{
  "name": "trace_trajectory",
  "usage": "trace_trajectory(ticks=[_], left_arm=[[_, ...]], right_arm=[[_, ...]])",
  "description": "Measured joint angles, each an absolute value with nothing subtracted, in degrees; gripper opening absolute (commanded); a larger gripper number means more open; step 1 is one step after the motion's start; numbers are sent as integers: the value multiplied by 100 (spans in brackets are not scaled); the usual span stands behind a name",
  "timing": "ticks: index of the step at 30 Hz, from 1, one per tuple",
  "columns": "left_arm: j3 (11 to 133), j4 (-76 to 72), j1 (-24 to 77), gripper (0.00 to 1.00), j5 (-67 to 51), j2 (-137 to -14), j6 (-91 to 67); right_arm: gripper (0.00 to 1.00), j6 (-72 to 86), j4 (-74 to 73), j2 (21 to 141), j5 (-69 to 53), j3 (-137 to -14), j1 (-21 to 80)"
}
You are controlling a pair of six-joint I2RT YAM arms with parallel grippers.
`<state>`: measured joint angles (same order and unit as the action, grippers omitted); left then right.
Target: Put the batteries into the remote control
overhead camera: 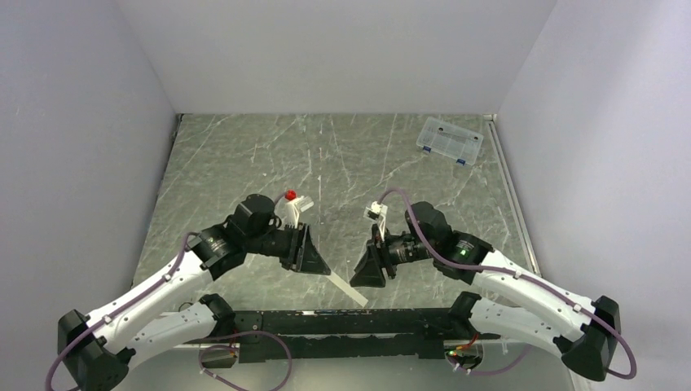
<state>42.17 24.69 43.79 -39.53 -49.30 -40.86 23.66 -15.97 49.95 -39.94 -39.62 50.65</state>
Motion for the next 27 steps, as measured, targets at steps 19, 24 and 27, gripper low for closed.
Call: trace_trajectory(ticks=[19, 24, 27], left_arm=[[2965, 1369, 2888, 0, -4316, -5360, -6318], [2464, 843, 2536, 0, -4525, -5343, -7008], [2257, 639, 2386, 0, -4606, -5349, -7336]], right_arm=[[78, 1192, -1992, 4036, -1435, -3614, 5966], [68, 690, -1704, 4104, -526, -3472, 6702], [68, 414, -1457, 4193, -45, -3376, 6982]])
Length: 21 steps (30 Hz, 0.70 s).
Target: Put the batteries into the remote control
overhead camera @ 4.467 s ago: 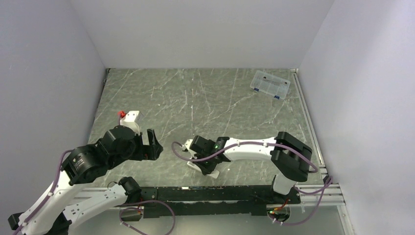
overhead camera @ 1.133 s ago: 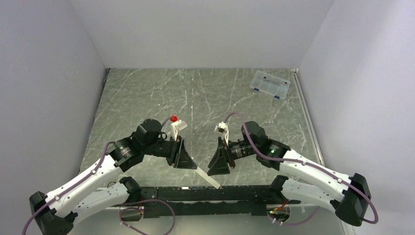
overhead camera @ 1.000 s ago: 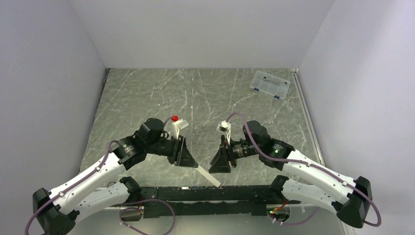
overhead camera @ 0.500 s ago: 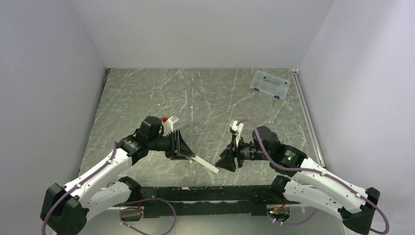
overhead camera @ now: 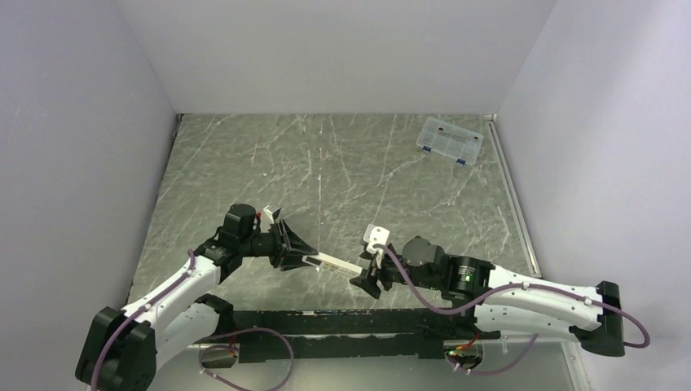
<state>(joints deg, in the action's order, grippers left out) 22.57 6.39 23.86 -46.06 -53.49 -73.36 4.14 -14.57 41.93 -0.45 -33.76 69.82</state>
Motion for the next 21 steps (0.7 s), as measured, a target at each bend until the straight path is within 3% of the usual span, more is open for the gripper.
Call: trace_trajectory(ticks=[21], left_arm=[[1612, -657, 2080, 0, -5159, -5922, -8479]], right_arm=[[71, -1500, -156, 5837, 2342, -3109, 8252]])
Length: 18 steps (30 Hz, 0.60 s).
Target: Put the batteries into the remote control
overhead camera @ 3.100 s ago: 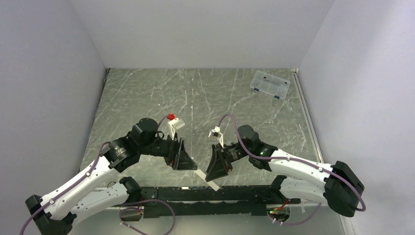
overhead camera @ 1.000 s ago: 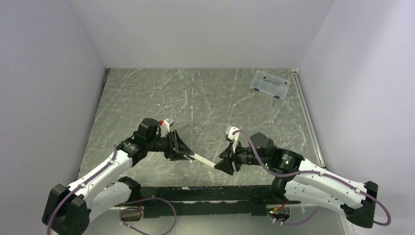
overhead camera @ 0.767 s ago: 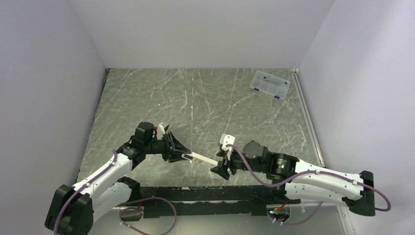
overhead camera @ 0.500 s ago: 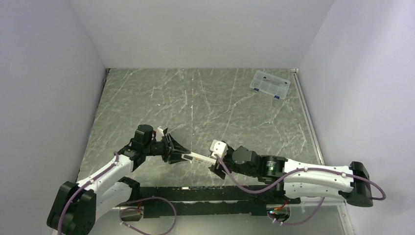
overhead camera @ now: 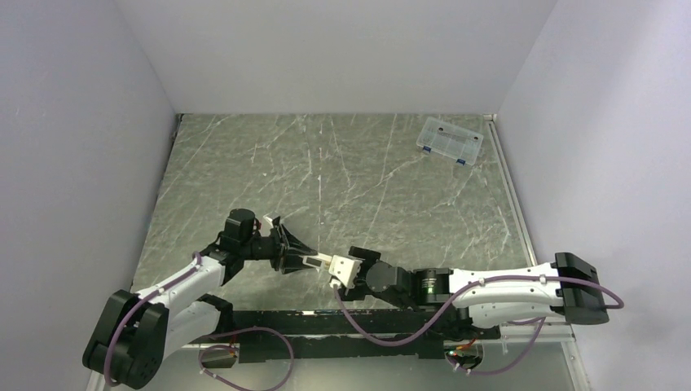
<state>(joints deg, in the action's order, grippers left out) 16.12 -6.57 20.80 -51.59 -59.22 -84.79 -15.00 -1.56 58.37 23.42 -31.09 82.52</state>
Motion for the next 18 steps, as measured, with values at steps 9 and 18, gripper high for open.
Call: trace_trajectory(ticks=[9, 18], left_arm=[[1612, -666, 2043, 0, -5269, -5922, -8525], [1612, -663, 2021, 0, -5321, -5927, -8523]], right_arm=[[73, -1900, 167, 6440, 2974, -3109, 8648], [65, -2324, 478, 7231, 4123, -3127, 9253]])
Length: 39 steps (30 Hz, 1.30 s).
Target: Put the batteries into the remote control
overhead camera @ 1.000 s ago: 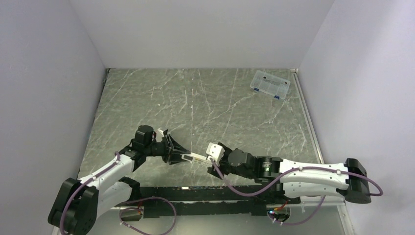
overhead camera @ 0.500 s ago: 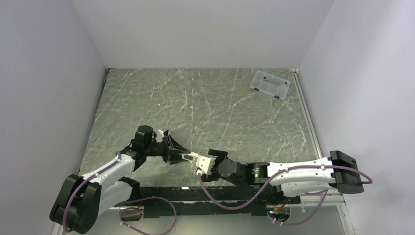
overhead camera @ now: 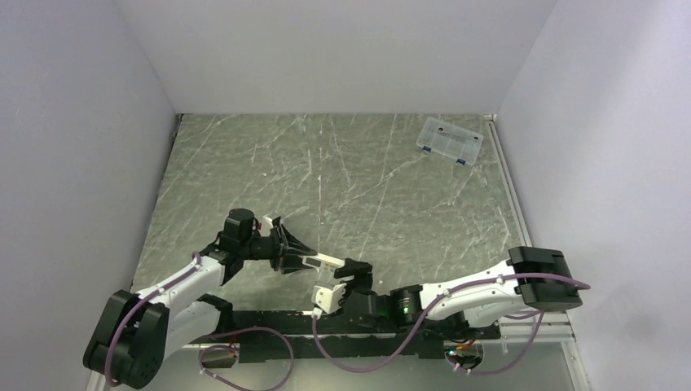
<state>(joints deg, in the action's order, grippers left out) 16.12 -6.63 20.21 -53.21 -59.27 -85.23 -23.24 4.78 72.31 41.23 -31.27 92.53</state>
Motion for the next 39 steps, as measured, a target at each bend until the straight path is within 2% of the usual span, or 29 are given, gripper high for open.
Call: trace_trajectory(ticks=[4, 8, 13, 14, 19, 21, 27, 33, 35, 39], left_arm=[[1612, -659, 2016, 0, -5332, -5927, -8523], [1612, -661, 2016, 0, -5363, -5920, -8525], [1610, -731, 1994, 0, -5406, -5907, -8538], [1610, -753, 1994, 1, -5413, -5907, -8541], [1610, -751, 1979, 38, -5435, -5896, -8525], [1623, -690, 1973, 48, -5441, -5863, -8510], [1861, 12, 1968, 64, -5336, -5693, -8060], [2473, 1256, 1929, 82, -4912, -5413, -7236], [2609, 1544, 1905, 98, -4779, -5330, -7008], [2773, 2038, 1846, 100, -4486, -5120, -6652]], right_arm=[[53, -2556, 609, 7531, 4591, -3177, 9382], [33, -2744, 784, 7642, 4969, -3190, 9419], [2, -2821, 917, 7690, 5148, -3199, 9432], [0, -2829, 923, 7684, 5157, -3199, 9435], [0, -2803, 902, 7561, 5092, -3199, 9435], [0, -2746, 864, 7507, 5046, -3199, 9432], [0, -2244, 604, 7181, 4578, -3199, 9244], [0, -1566, 97, 7048, 3979, -3363, 8628], [0, -1367, -71, 7048, 3734, -3415, 8405], [0, -991, -360, 7048, 3203, -3474, 8027]])
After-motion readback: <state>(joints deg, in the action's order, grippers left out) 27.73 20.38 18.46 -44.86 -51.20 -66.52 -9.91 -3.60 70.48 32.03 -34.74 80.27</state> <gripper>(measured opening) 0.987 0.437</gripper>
